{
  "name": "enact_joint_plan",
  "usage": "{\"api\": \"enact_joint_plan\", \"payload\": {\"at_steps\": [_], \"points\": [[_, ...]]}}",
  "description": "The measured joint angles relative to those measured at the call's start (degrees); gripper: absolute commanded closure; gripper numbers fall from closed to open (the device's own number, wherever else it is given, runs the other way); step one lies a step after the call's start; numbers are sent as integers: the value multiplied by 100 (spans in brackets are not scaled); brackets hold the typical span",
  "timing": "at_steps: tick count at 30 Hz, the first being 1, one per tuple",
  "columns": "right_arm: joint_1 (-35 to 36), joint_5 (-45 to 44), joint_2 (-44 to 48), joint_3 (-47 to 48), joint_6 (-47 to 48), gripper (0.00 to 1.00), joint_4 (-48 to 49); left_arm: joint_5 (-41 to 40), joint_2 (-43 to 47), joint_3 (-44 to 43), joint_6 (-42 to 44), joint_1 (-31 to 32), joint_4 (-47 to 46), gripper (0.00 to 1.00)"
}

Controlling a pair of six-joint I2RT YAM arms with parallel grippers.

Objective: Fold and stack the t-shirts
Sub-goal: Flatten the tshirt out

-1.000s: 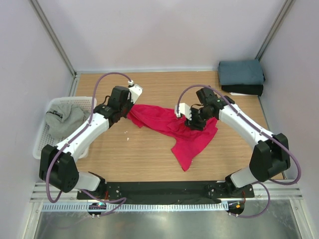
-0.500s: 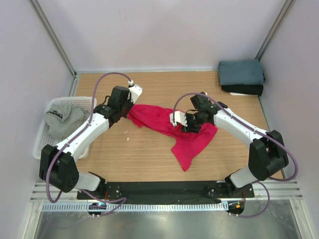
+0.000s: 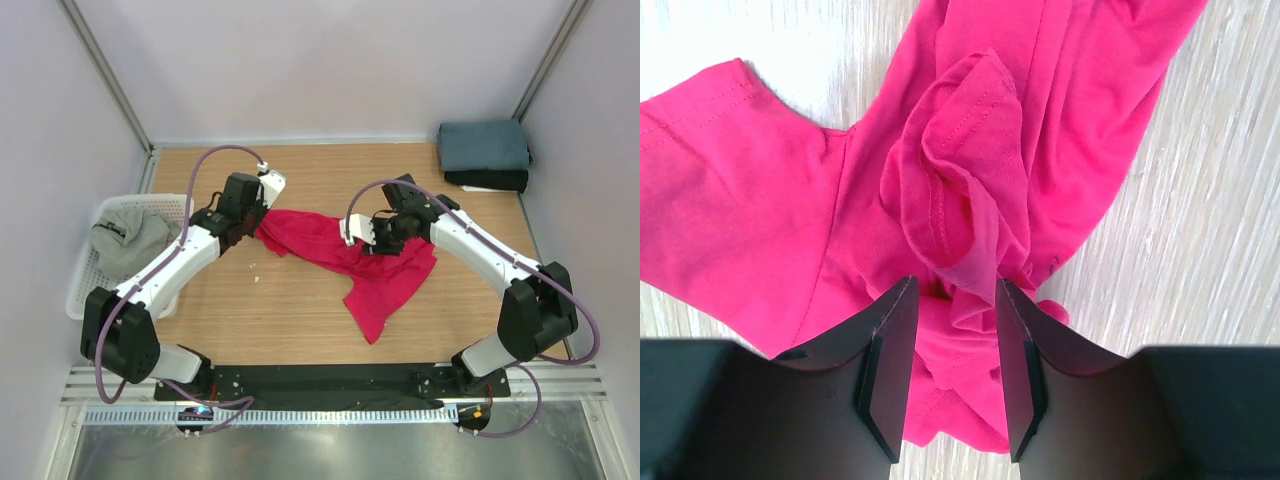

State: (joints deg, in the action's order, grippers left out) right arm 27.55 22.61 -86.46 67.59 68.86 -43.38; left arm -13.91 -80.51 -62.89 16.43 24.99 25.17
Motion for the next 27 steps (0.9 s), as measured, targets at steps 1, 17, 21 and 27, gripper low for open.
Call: {"api": "enact_joint_plan", "payload": {"at_steps": [1, 17, 21, 27], "points": [[0, -22, 2, 15, 15, 57, -4, -2, 0, 0, 0, 0, -2, 100], [0, -210, -63, -7, 144, 57, 109, -2, 0, 0, 0, -31, -2, 100], [0, -227, -216, -7, 153, 57, 216, -2, 0, 2, 0, -48, -2, 100], [0, -256, -387, -7, 153, 66, 297, -2, 0, 2, 0, -59, -2, 100]]}}
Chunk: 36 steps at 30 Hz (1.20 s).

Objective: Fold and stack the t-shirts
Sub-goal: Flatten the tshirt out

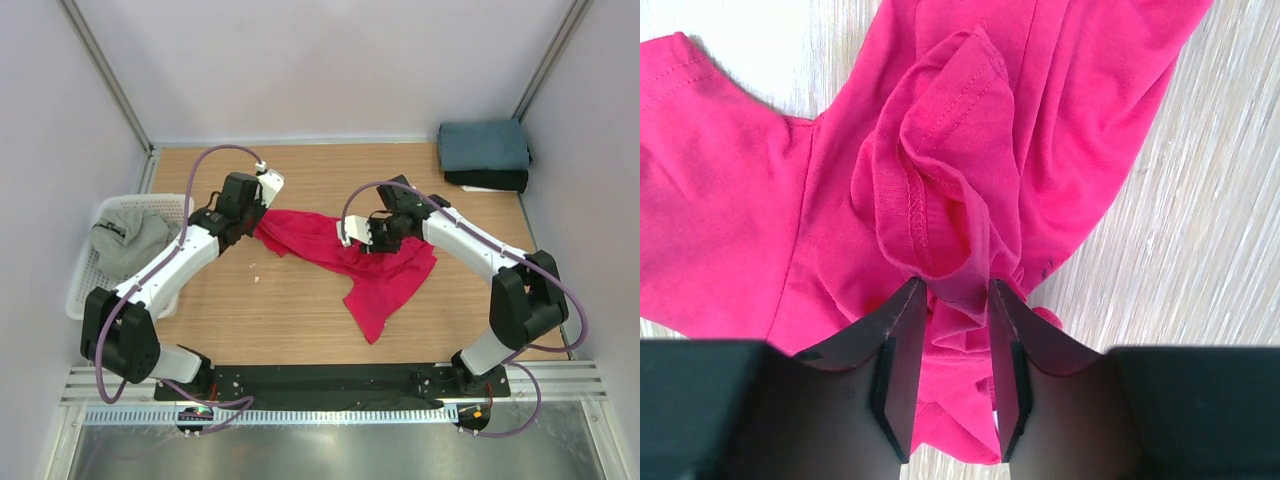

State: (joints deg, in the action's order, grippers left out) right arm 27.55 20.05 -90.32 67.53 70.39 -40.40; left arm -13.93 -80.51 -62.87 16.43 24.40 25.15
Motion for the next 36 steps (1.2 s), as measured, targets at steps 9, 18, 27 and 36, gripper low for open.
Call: {"api": "enact_joint_plan", "payload": {"at_steps": [9, 18, 27, 36], "points": [[0, 2, -20, 11, -59, 98, 44, 0, 0, 0, 0, -7, 0, 100], [0, -765, -48, 7, -1290, 99, 1506, -245, -2, -15, 50, -7, -7, 100], [-706, -2527, -461, 1082, -3836, 99, 3051, -988, -63, -557, 402, -37, -367, 100], [-951, -2914, -37, 1998, -5095, 99, 2385, -1226, 24, -1491, 487, -413, -612, 100]]}}
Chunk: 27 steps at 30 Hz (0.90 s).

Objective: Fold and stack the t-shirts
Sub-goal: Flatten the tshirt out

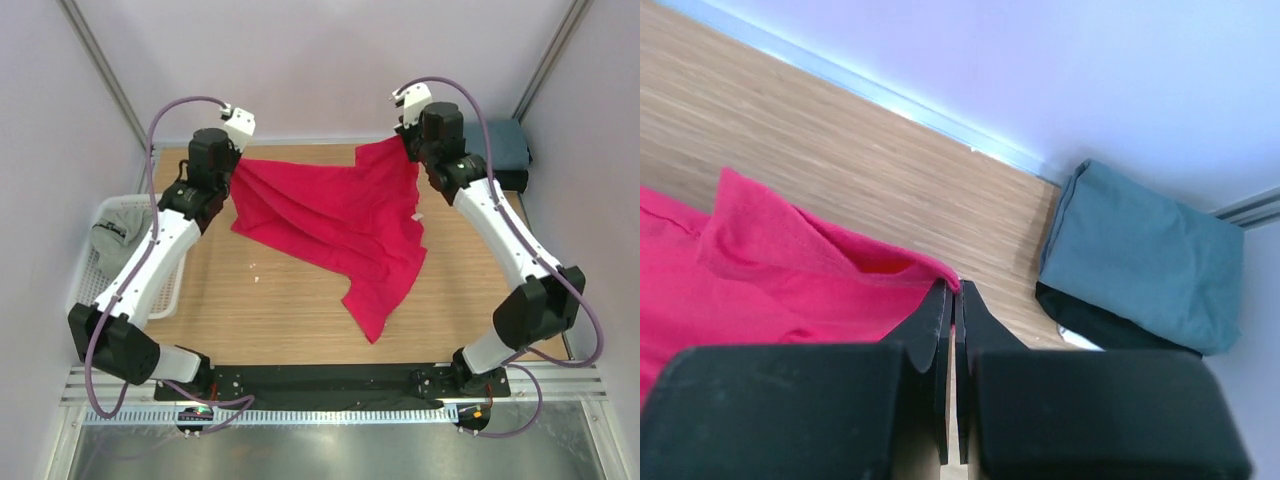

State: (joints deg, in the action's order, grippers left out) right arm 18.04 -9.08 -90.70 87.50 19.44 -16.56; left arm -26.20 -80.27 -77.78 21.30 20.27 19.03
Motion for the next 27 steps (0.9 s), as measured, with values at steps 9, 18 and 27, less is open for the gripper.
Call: {"api": "enact_joint_plan", "payload": {"at_steps": [9, 18, 27], "points": [[13, 37, 1244, 1169, -264, 99, -841, 313, 570, -1117, -20, -4, 219, 100], [-70, -1172, 2175, 529, -446, 99, -107, 697, 1456, -914, -595, -4, 455, 100], [-179, -1729, 1735, 516, -433, 99, -334, 1130, 1703, -459, -546, -4, 841, 100]]}}
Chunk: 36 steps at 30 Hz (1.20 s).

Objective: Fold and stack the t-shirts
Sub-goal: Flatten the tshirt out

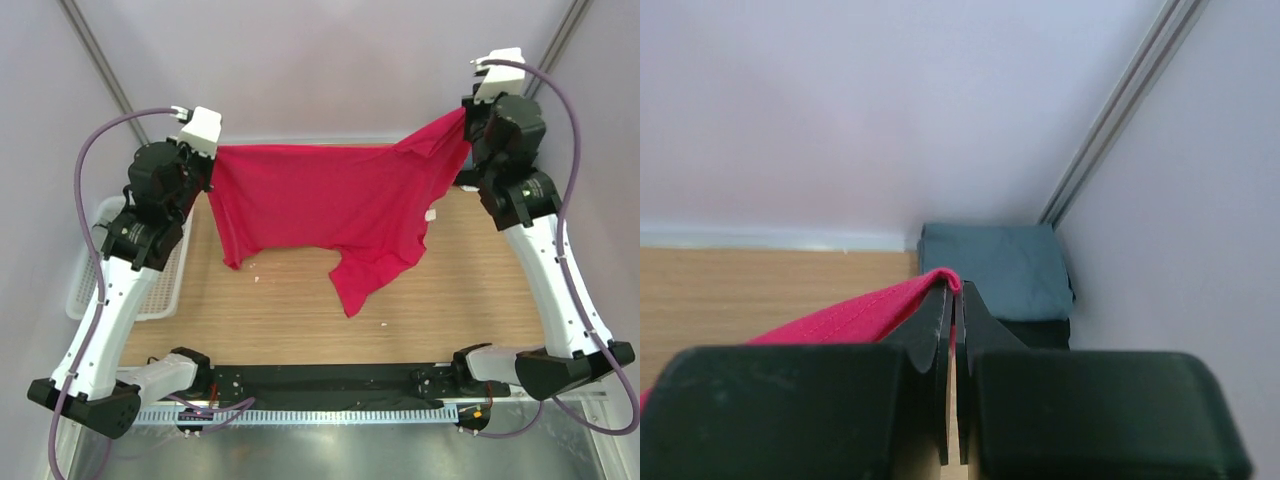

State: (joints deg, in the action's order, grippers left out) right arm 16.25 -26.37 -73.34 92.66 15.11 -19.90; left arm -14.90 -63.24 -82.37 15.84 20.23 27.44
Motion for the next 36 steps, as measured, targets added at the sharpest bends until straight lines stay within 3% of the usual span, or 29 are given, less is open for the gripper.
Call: {"api": "enact_joint_plan", "payload": {"at_steps": [12, 23, 31, 36], "points": [[-533, 634, 271, 1211, -699, 99, -385, 485, 50, -1088, -494, -90, 409, 100], [-748, 1099, 415, 3329, -614, 99, -931, 778, 15, -2660, -542, -118, 815, 100], [-752, 1217, 601, 3727, -380, 99, -964, 916, -92, -3034, -511, -125, 975, 100], [-754, 1222, 540, 3388, 74, 99, -868, 826, -229, -2944, -345, -127, 925, 100]]}}
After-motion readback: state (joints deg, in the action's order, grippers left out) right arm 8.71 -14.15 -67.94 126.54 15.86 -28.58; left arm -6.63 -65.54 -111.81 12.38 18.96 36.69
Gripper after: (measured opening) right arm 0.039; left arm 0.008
